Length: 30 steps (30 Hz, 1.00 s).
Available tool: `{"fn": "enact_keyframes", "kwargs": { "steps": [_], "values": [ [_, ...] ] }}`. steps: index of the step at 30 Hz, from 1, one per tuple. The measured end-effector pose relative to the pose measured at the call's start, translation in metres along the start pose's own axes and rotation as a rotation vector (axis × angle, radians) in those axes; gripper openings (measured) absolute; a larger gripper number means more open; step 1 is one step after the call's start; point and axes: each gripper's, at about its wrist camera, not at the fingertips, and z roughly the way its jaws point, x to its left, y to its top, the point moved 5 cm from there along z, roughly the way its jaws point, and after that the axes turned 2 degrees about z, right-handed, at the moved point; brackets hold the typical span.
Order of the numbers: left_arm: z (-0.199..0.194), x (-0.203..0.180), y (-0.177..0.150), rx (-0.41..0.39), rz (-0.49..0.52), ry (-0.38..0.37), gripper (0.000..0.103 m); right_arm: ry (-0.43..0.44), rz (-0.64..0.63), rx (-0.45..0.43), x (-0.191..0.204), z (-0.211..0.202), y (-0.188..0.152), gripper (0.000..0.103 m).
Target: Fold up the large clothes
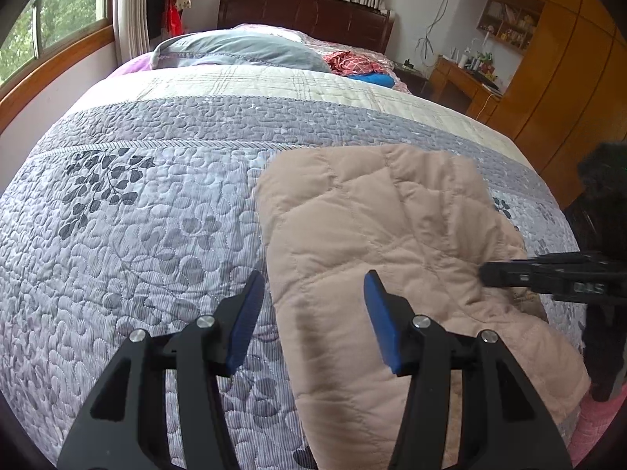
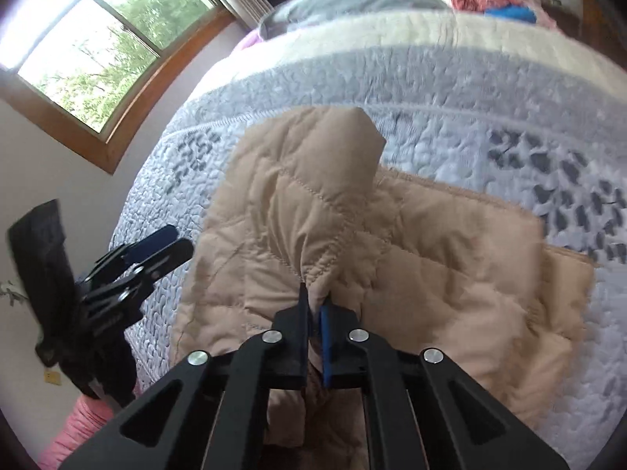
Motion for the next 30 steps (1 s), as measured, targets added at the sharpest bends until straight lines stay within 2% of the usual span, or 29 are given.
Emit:
{"fn": "enact_keyframes", "kwargs": {
  "steps": [4,7,13,17,20,23,24,25,30],
  "values": [
    [-0.003,-0.011,-0.001,-0.011,0.021,-0.017,0.052,0.01,0.021,-0.047,-0.007,-0.031,-0.012,0.004],
    [-0.002,-0.029,-0.006,-0.001,0.053,-0.046,0.052,-0.015,0.038,-0.065,-0.018,-0.048,-0.027,0.004],
    [0.017,-0.056,-0.022,0.04,0.11,-0.054,0.052,-0.052,0.116,-0.016,-0.052,-0.029,-0.051,0.004],
    [0.025,-0.061,-0.027,0.042,0.136,-0.025,0.052,-0.05,0.123,-0.004,-0.061,-0.016,-0.059,0.006],
    [0.025,-0.058,-0.027,0.044,0.127,-0.026,0.052,-0.059,0.111,-0.026,-0.057,-0.023,-0.058,0.015],
    [0.026,-0.056,-0.027,0.047,0.118,-0.033,0.052,-0.076,0.108,-0.066,-0.055,-0.04,-0.06,0.045],
    [0.026,-0.056,-0.027,0.047,0.118,-0.032,0.052,-0.1,0.118,-0.077,-0.056,-0.045,-0.06,0.062],
    [0.026,-0.058,-0.028,0.045,0.119,-0.03,0.052,-0.115,0.129,-0.078,-0.059,-0.046,-0.059,0.07],
    [0.025,-0.058,-0.029,0.039,0.118,-0.032,0.052,-0.048,0.234,-0.022,-0.078,-0.03,-0.057,0.07]
  ]
}}
